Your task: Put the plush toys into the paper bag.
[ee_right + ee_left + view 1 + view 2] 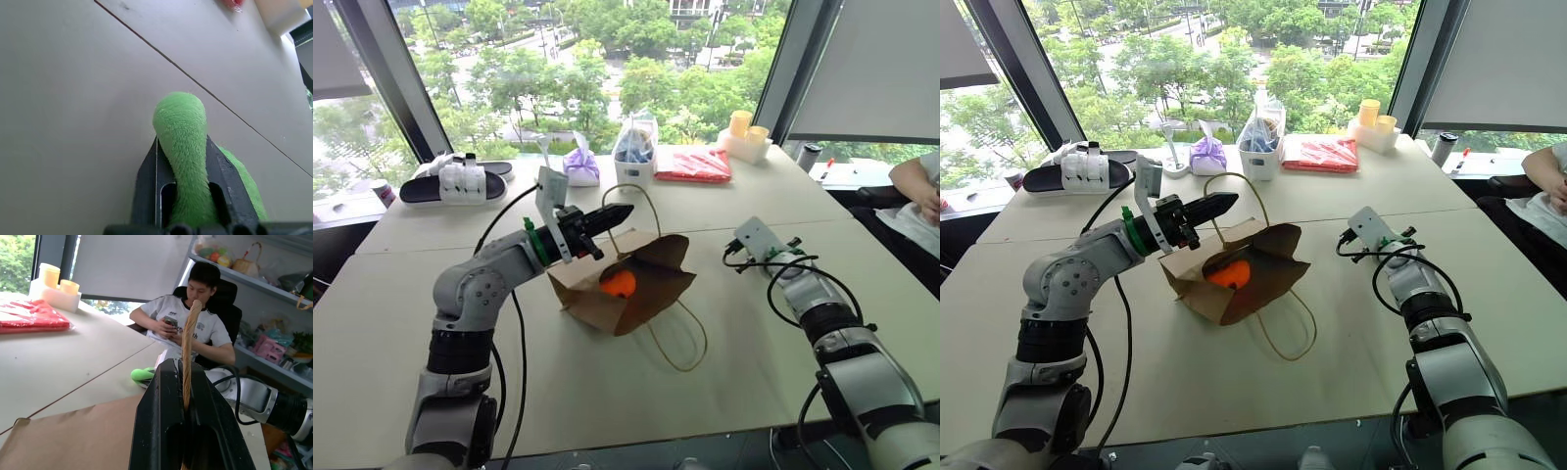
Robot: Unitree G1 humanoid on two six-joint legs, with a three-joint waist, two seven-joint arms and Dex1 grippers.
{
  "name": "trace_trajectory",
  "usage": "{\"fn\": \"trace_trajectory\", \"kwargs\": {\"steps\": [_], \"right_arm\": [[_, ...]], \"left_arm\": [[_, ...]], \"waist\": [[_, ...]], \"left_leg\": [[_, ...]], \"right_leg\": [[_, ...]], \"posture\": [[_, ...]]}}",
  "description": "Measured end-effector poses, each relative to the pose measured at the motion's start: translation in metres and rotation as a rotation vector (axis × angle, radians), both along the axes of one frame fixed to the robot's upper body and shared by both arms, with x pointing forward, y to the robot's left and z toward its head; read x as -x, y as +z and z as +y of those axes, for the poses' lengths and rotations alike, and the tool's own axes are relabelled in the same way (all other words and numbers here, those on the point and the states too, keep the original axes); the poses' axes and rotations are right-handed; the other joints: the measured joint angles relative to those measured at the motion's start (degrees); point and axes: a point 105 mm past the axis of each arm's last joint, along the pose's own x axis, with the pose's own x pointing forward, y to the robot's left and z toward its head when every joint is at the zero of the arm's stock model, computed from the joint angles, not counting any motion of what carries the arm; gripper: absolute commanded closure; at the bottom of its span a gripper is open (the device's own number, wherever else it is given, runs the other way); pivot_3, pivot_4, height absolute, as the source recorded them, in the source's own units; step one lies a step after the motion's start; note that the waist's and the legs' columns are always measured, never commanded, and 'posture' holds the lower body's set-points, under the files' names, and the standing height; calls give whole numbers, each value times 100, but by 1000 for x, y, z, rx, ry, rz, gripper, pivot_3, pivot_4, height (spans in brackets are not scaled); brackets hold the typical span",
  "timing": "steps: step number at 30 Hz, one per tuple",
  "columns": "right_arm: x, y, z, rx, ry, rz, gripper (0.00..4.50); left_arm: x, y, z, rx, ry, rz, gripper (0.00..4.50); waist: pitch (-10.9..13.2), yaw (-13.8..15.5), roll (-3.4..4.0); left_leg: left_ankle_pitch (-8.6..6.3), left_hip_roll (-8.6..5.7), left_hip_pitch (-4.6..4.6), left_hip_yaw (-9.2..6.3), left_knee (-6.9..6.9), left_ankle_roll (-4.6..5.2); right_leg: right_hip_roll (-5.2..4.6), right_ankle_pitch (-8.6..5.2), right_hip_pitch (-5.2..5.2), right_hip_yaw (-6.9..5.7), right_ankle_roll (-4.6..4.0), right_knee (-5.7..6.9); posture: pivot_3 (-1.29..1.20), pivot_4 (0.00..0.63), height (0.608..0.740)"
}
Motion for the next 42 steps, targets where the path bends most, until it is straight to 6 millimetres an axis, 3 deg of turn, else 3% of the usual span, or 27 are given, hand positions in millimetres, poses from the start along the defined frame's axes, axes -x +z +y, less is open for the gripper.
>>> {"fn": "trace_trajectory", "kwargs": {"steps": [2, 7, 11, 14, 17, 23, 29, 34, 37, 42], "right_arm": [[6, 15, 6, -31, 50, -28, 4471], [43, 69, 49, -91, 259, -110, 4471], [112, 103, 104, -192, 548, -77, 4471], [158, 102, 145, -218, 732, 10, 4471], [171, 87, 167, -273, 788, 100, 4471], [156, 68, 193, -279, 803, 148, 4471], [108, 46, 200, -176, 745, 120, 4471], [69, 41, 216, -181, 719, 58, 4471], [57, 37, 221, -193, 716, 38, 3281], [58, 42, 226, -231, 743, 20, 865]], "left_arm": [[0, 0, -1, 0, -2, 1, 4500], [-3, 0, -2, 9, -3, 3, 4500], [-13, -2, 3, 11, 33, 3, 4500], [-19, 0, 3, 23, 45, 4, 4500], [-20, 4, 2, 29, 50, -16, 4500], [-19, 3, 0, 28, 45, -14, 4500], [-10, 6, 0, 7, 24, -37, 4500], [-6, 8, 1, 8, 27, -39, 4500], [-6, 9, 3, 20, 41, -38, 4500], [-8, 6, 7, 24, 67, -24, 4500]], "waist": [[0, 12, 1], [1, 22, 2], [1, 50, 3], [-2, 49, -4], [-2, 50, -4], [-2, 40, -4], [-2, 31, -4], [-2, -2, -4], [-2, 16, -4], [-2, 11, -4]], "left_leg": [[0, 0, -4, -2, -3, 1], [-1, 0, -5, -10, -6, 1], [-10, 2, -6, -24, -3, 16], [-21, 2, -4, -27, 9, 36], [-22, 1, -1, -26, 13, 37], [-15, 1, -1, -22, 11, 26], [-6, 1, -1, -17, 6, 9], [0, 3, 2, -18, -2, -1], [0, 2, 0, -23, -8, -1], [-1, 0, -3, -25, -9, -1]], "right_leg": [[0, 0, -4, -1, 0, -1], [0, 0, -10, -3, 1, 4], [0, 0, -7, -6, 1, 0], [-1, 0, 0, -7, 1, 2], [-1, 0, 4, -6, 0, 5], [-2, 0, -2, -5, 0, 7], [-1, 0, -4, -6, 1, 7], [0, 0, -10, -4, 0, 9], [0, 1, -13, -5, 0, 9], [-1, 1, -17, -5, 0, 8]], "posture": [[0, 150, 740], [0, 150, 740], [0, 150, 740], [0, 150, 740], [0, 150, 740], [0, 150, 740], [0, 150, 740], [0, 150, 740], [0, 150, 740], [0, 150, 740]]}}
